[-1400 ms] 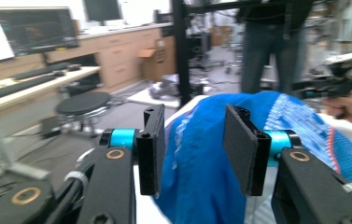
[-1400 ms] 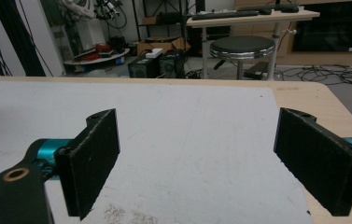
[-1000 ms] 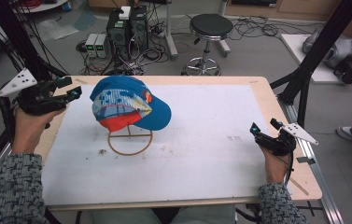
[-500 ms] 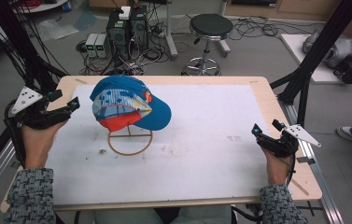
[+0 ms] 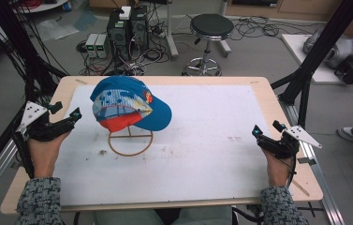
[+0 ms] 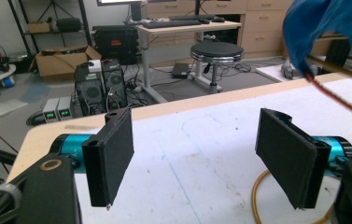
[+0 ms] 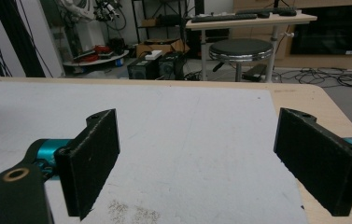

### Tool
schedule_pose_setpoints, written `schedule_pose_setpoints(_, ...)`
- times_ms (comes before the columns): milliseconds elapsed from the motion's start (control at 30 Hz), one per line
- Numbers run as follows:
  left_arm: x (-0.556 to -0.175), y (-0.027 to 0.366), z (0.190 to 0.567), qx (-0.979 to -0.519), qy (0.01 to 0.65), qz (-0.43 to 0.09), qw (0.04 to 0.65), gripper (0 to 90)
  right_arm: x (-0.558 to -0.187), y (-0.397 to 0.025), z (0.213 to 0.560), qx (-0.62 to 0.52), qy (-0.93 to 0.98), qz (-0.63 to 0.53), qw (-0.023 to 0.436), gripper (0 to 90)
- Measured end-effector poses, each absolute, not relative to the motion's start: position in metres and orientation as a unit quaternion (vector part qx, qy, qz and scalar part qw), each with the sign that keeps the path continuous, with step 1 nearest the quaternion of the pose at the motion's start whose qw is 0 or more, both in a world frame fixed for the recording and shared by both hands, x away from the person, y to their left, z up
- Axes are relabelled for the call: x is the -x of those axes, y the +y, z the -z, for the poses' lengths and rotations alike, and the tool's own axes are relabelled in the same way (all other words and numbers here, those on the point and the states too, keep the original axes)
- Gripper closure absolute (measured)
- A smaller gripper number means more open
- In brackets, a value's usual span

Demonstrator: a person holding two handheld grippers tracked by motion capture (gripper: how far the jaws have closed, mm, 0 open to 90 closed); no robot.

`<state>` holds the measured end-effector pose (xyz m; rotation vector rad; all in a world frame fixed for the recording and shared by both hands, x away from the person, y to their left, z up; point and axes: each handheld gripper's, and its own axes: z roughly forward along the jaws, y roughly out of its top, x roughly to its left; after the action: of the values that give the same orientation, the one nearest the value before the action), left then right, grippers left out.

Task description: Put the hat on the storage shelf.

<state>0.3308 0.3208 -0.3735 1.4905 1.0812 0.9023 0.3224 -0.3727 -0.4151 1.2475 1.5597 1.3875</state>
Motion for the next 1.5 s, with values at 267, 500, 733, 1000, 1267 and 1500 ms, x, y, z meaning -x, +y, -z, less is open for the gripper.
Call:
schedule_pose_setpoints(267,-0.3316,0.3198,0.3785,-0.626,0.451,-0.375,0.514,27.6,-0.3229,-0.373,0.4152,-0.481,0.601,-0.534,0.349,13.5)
schedule_pose_setpoints(500,-0.3312,0.3155,0.3819,-0.634,0.448,-0.369,0.511,27.5,-0.3263,-0.3693,0.416,-0.479,0.604,-0.535,0.345,13.5)
schedule_pose_setpoints(733,-0.3306,0.3154,0.3818,-0.636,0.446,-0.374,0.506,27.5,-0.3261,-0.3705,0.4158,-0.481,0.602,-0.536,0.345,13.5)
schedule_pose_setpoints(1000,-0.3314,0.3147,0.382,-0.637,0.446,-0.375,0.505,27.6,-0.3285,-0.371,0.4173,-0.482,0.604,-0.533,0.344,13.5)
schedule_pose_setpoints(1267,-0.3313,0.3138,0.3818,-0.638,0.444,-0.375,0.506,27.5,-0.3269,-0.3702,0.4165,-0.48,0.604,-0.534,0.346,13.5)
schedule_pose_setpoints(1500,-0.3316,0.3145,0.3819,-0.638,0.445,-0.374,0.506,27.6,-0.3256,-0.3706,0.416,-0.479,0.604,-0.534,0.347,13.5)
